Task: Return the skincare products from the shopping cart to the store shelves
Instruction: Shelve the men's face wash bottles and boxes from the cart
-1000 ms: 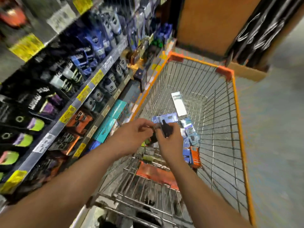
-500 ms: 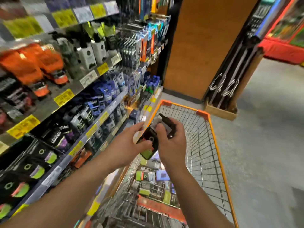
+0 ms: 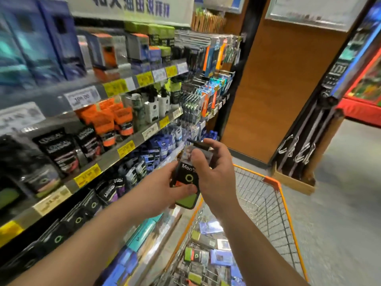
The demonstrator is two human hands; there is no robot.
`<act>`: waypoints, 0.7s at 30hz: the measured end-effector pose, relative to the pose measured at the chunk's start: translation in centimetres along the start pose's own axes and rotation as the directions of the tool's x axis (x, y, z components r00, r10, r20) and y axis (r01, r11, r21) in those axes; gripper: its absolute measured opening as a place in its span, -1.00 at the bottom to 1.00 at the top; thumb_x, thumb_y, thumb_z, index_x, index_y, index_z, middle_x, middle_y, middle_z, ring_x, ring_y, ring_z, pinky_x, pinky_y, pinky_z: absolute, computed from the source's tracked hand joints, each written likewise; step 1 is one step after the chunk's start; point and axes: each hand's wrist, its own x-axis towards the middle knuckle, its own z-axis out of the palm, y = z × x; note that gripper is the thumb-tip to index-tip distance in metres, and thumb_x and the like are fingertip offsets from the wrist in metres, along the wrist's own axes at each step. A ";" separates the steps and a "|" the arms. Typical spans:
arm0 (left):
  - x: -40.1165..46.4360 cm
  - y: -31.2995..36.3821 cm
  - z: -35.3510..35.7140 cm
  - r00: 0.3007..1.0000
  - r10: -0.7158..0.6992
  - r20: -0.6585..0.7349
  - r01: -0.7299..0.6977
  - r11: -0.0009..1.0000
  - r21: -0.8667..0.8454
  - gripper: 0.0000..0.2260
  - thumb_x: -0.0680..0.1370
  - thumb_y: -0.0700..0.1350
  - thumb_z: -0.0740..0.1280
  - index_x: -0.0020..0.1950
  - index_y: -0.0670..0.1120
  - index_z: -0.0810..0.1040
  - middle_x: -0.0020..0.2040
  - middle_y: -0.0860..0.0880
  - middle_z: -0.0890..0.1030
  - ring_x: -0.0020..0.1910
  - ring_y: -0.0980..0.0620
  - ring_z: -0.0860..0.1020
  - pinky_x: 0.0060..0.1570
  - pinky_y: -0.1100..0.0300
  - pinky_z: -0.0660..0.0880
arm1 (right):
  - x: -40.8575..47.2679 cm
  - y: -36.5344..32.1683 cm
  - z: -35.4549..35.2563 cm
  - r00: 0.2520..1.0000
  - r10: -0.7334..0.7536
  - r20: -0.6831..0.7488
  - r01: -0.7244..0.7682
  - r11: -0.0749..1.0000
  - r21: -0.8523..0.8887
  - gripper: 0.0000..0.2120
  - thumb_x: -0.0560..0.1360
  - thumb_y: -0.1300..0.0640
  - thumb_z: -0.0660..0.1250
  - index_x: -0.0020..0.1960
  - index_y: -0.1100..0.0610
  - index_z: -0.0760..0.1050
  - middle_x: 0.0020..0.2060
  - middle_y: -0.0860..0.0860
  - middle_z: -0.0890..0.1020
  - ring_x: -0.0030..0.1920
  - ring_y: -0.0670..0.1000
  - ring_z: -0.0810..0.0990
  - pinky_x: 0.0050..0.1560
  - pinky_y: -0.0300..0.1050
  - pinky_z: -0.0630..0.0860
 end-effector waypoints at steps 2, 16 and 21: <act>-1.0 0.1 -1.4 1.000 -0.006 -0.031 0.005 0.999 -0.043 -0.74 0.51 -0.01 0.54 0.13 0.10 0.57 -0.05 0.00 0.70 -0.10 -0.02 0.71 -0.13 -0.07 0.69 | 0.0 -1.1 1.4 0.999 -0.027 0.047 0.027 1.000 -0.001 -0.61 0.44 -0.18 0.46 0.22 -0.13 0.51 -0.03 0.00 0.72 -0.04 0.01 0.72 0.01 0.19 0.68; -8.5 -0.4 -11.8 0.928 0.000 -0.373 -0.029 0.997 -0.073 -0.66 0.44 0.05 0.59 0.14 0.14 0.57 -0.03 0.08 0.73 -0.05 0.04 0.71 0.07 -0.08 0.63 | -1.2 -7.3 12.4 0.885 -0.136 0.445 0.083 0.987 0.137 -0.68 0.54 -0.22 0.37 0.20 -0.07 0.53 -0.05 -0.10 0.72 -0.05 -0.03 0.73 -0.14 -0.13 0.64; -11.3 -1.0 -14.6 0.855 -0.006 -0.518 -0.040 0.996 -0.077 -0.72 0.44 0.09 0.58 0.08 0.19 0.59 -0.08 0.19 0.72 -0.09 0.18 0.69 0.05 0.06 0.58 | -2.2 -7.7 15.5 0.816 -0.175 0.551 0.131 0.984 0.119 -0.77 0.61 -0.21 0.29 0.13 -0.11 0.55 -0.04 -0.08 0.67 0.00 -0.04 0.67 -0.06 -0.11 0.58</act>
